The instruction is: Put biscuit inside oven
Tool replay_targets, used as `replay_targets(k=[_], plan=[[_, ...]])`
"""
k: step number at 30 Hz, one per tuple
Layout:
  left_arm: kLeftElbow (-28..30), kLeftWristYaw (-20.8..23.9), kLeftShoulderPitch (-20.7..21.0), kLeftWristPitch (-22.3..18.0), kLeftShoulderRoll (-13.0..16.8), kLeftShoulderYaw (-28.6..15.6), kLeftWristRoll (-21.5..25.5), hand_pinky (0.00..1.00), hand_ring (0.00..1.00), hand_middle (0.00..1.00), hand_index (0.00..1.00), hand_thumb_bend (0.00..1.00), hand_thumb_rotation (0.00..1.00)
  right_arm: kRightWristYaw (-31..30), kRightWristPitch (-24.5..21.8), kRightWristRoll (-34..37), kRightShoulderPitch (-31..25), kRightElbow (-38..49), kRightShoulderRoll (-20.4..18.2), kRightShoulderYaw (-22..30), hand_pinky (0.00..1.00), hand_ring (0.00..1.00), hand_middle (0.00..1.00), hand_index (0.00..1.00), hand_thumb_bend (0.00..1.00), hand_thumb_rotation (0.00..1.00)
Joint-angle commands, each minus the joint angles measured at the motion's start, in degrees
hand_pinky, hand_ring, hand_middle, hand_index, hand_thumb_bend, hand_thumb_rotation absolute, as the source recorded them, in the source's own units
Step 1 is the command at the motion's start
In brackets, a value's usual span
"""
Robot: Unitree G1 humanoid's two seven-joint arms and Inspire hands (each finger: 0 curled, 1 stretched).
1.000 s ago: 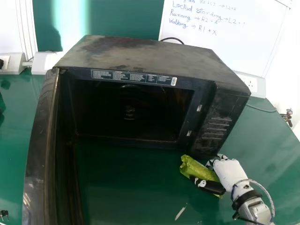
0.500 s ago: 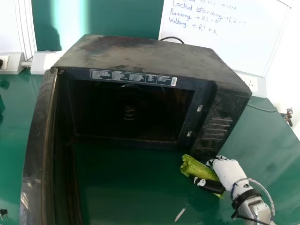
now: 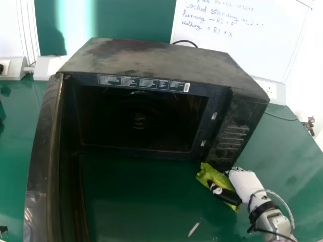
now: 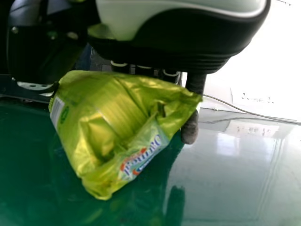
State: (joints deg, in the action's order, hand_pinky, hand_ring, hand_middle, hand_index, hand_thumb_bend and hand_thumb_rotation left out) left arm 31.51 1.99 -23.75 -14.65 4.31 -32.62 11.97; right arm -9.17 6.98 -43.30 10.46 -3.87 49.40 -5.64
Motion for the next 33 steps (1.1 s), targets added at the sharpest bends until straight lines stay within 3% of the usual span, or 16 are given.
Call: replay_targets(k=[1,11,19,27,33], plan=[[0.5,-0.2,-0.5,-0.5,0.2,-0.7,0.4,0.97,0.92,0.91,0.97,0.95,1.0,-3.4,-0.2,1.4,-1.0,-1.8,-1.0,-1.5,0.17,0.22,0.29,0.47,0.52,0.14],[0.5,-0.3,-0.8,-0.6,0.3,-1.0,0.5,0.96,0.91,0.9,0.97,0.95,1.0,-5.7,-1.5,4.7,-0.1,-2.5,-1.3,-1.5,0.17,0.21,0.28,0.47,0.53,0.14],[0.5,-0.5,-0.8,-0.8,0.3,-0.9,0.4,0.98,0.92,0.9,0.97,0.94,1.0,-14.0,-6.1,12.5,1.2,-1.0,-1.3,-0.2,0.17,0.22,0.29,0.47,0.52,0.15],[0.3,-0.3,-0.4,-0.7,0.1,-0.7,-0.1,0.97,0.91,0.9,0.97,0.94,1.0,-17.1,-9.1,19.4,1.1,0.7,-2.2,2.6,0.17,0.23,0.29,0.47,0.52,0.15],[-0.1,-0.1,0.1,-0.6,0.1,-0.7,-0.3,0.97,0.91,0.91,0.97,0.95,1.0,-18.9,-12.8,24.1,0.1,3.6,-3.3,5.1,0.13,0.18,0.24,0.47,0.52,0.16]])
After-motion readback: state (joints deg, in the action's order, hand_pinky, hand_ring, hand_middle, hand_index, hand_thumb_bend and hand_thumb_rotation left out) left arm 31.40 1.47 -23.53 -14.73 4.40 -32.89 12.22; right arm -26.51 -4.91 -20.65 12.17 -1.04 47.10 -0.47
